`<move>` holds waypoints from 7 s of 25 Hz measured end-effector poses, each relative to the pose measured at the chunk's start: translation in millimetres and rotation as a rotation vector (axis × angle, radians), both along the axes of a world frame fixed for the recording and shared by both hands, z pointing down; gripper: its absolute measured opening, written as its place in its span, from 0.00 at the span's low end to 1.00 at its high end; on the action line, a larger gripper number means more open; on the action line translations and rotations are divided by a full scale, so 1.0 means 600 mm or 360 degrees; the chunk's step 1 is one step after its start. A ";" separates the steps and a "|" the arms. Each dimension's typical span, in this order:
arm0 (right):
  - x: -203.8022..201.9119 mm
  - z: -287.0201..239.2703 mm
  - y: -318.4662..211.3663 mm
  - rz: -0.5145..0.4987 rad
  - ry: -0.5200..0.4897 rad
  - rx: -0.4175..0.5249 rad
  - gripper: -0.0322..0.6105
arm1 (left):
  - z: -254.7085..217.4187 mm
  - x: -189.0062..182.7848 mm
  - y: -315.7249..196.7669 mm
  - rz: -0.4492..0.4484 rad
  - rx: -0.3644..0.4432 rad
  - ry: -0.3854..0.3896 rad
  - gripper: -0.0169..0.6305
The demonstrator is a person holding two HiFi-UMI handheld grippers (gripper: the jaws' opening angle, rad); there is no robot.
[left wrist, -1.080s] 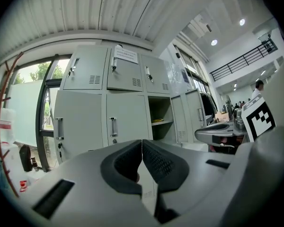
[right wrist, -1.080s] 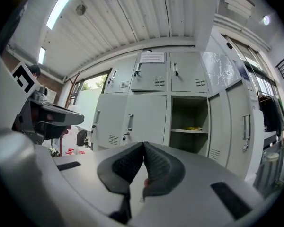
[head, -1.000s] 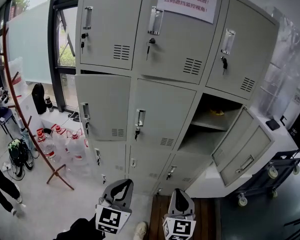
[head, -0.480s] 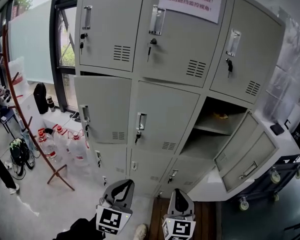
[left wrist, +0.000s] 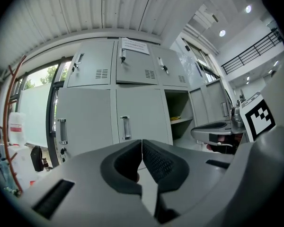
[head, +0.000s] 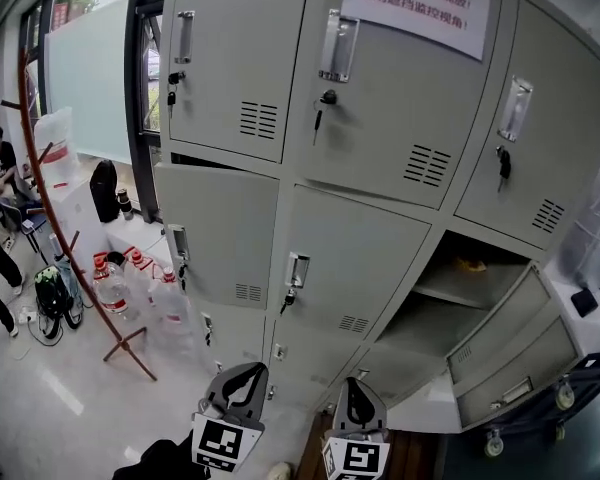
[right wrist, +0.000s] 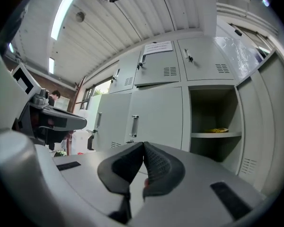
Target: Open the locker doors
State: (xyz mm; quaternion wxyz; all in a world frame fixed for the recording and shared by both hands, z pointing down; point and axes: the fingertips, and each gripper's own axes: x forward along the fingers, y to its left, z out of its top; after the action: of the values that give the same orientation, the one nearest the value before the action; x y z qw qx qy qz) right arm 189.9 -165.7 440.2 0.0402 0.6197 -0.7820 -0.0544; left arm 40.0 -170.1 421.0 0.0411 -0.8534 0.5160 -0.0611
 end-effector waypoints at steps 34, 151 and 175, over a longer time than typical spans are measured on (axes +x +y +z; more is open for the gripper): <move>-0.228 -0.042 -0.344 -0.0460 0.0064 0.0006 0.35 | -0.018 -0.200 -0.197 -0.0481 0.0022 -0.0010 0.06; 0.230 -0.013 0.079 0.1072 0.0047 -0.0085 0.07 | 0.010 0.186 -0.050 0.0941 0.0033 0.0124 0.06; -0.017 -0.063 0.015 0.0646 0.0009 0.0065 0.07 | -0.023 -0.012 -0.058 0.0635 0.0045 0.0058 0.06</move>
State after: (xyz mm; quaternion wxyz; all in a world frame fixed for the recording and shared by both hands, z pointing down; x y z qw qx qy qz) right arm 179.9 -156.5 402.4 0.0401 0.7651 -0.6396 -0.0628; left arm 32.6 -205.0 407.1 0.0550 -0.9391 0.3380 -0.0291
